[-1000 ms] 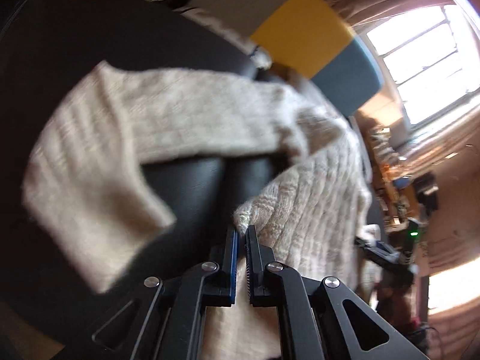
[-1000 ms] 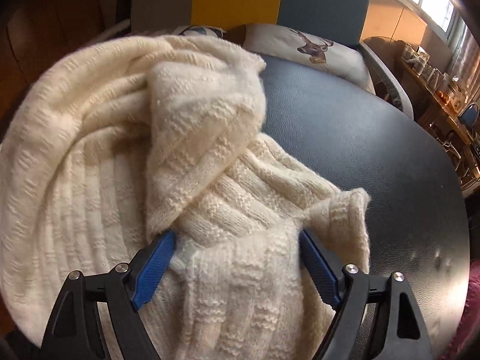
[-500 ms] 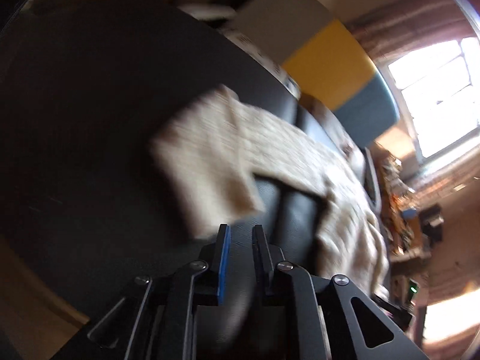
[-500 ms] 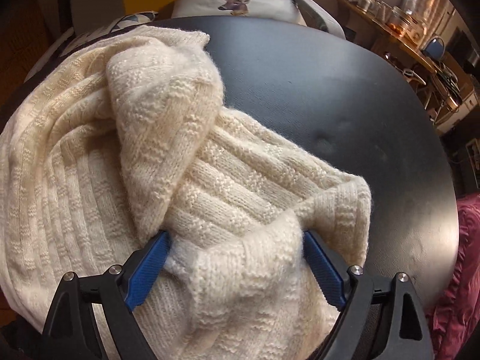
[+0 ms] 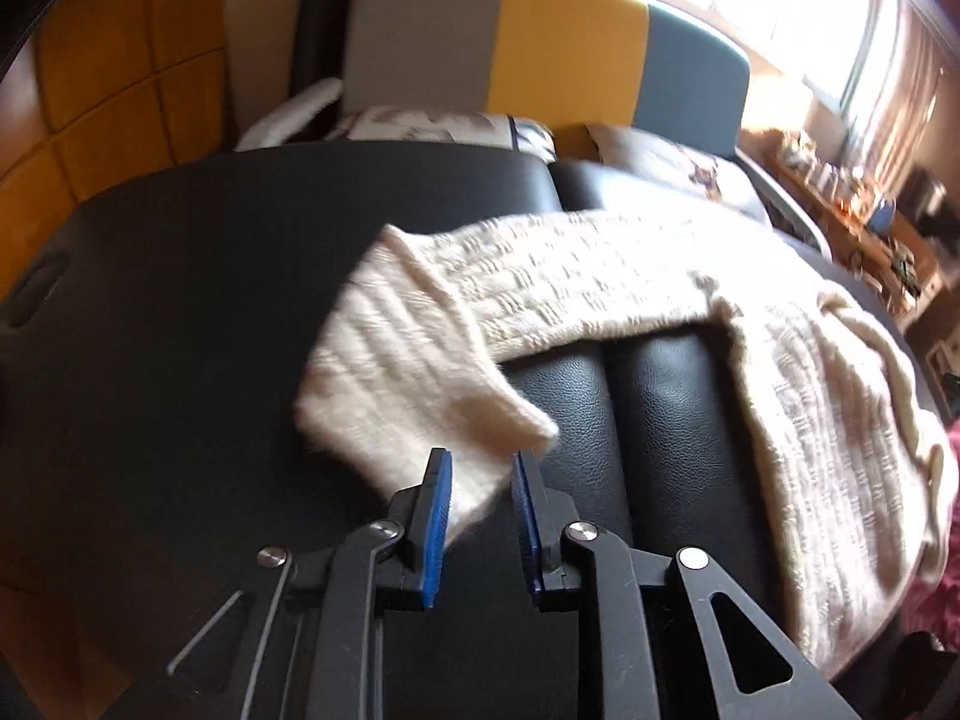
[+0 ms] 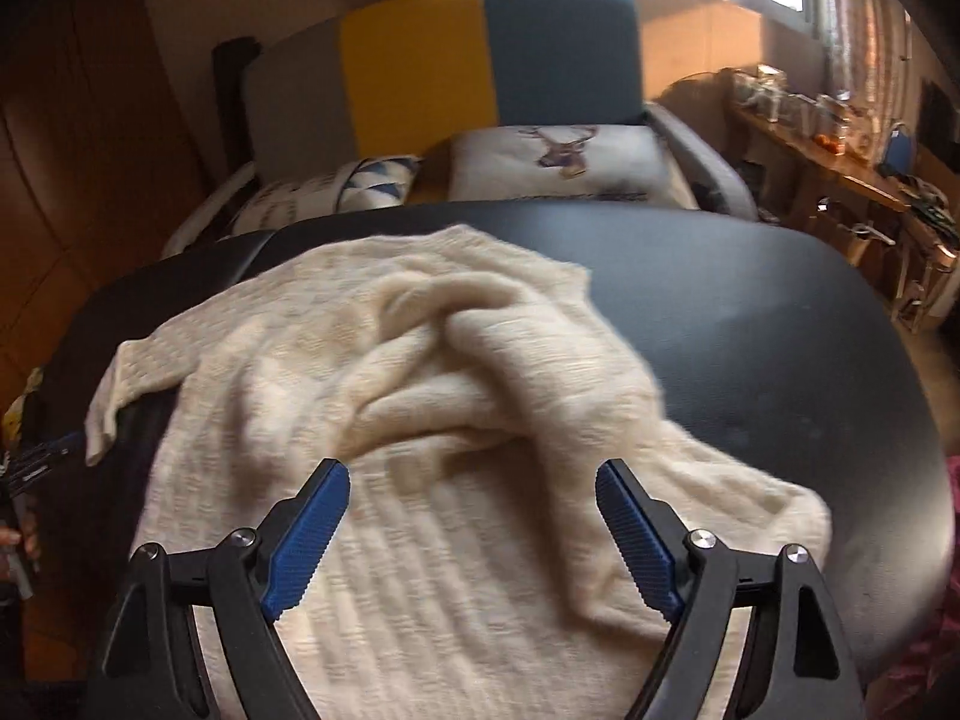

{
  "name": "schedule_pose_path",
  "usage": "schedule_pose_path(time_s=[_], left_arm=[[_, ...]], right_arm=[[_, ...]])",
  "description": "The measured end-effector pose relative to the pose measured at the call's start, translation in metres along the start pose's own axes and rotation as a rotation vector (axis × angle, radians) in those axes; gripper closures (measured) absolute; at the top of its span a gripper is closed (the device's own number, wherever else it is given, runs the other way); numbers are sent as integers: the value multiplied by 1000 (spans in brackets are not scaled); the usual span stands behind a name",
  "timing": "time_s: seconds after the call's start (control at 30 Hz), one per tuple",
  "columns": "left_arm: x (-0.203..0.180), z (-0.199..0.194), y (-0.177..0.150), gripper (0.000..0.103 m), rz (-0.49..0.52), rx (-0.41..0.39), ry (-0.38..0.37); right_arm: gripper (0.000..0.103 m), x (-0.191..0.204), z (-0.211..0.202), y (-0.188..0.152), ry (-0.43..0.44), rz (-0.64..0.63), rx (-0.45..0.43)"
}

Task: Fold clothes

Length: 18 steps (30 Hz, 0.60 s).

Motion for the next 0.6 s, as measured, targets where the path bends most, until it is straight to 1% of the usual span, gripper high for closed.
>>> schedule_pose_path(time_s=[0.03,0.1,0.13,0.17,0.2,0.23,0.27,0.3,0.33,0.37,0.4,0.43,0.47,0.53,0.6], left_arm=[[-2,4,4,70,10,6,-4],[-10,12,15,52,27,8,1],[-16,17,21,46,38,14,14],[-21,21,25,38,52,23,38],[-25,27,29,34,64,35,71],[-24,36,30,33,70,56,111],[-21,45,29,35,60,82,136],[-16,49,29,40,21,79,128],[-8,46,30,52,-27,57,119],[0,43,32,84,-69,49,122],[12,39,34,90,-134,47,83],[28,32,36,90,-228,39,-1],[44,23,38,90,-311,17,-66],[77,4,43,90,-444,-34,-154],[115,-9,47,91,-592,-68,-240]], right_arm=[[17,16,12,0,30,-8,19],[17,43,34,8,91,-33,47],[17,55,42,11,116,-45,57],[17,67,49,13,139,-55,66],[17,78,57,14,161,-65,74],[17,87,64,15,175,-78,82],[17,96,70,15,187,-91,90],[17,102,75,15,188,-103,97],[17,108,80,14,186,-114,105],[17,111,86,13,190,-117,115],[17,114,90,11,194,-114,126],[17,115,94,9,193,-114,135],[17,116,98,8,184,-121,140],[17,116,103,5,169,-131,147],[17,114,105,2,164,-130,159]])
Point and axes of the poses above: each gripper's, at about its wrist camera, not at the fingertips, and z roughly the way its jaws point, x to its left, y to its top, the point moved 1 cm from there along z, roughly the way its jaws point, and after that the axes turned 2 degrees about -z, right-handed, at the moved point
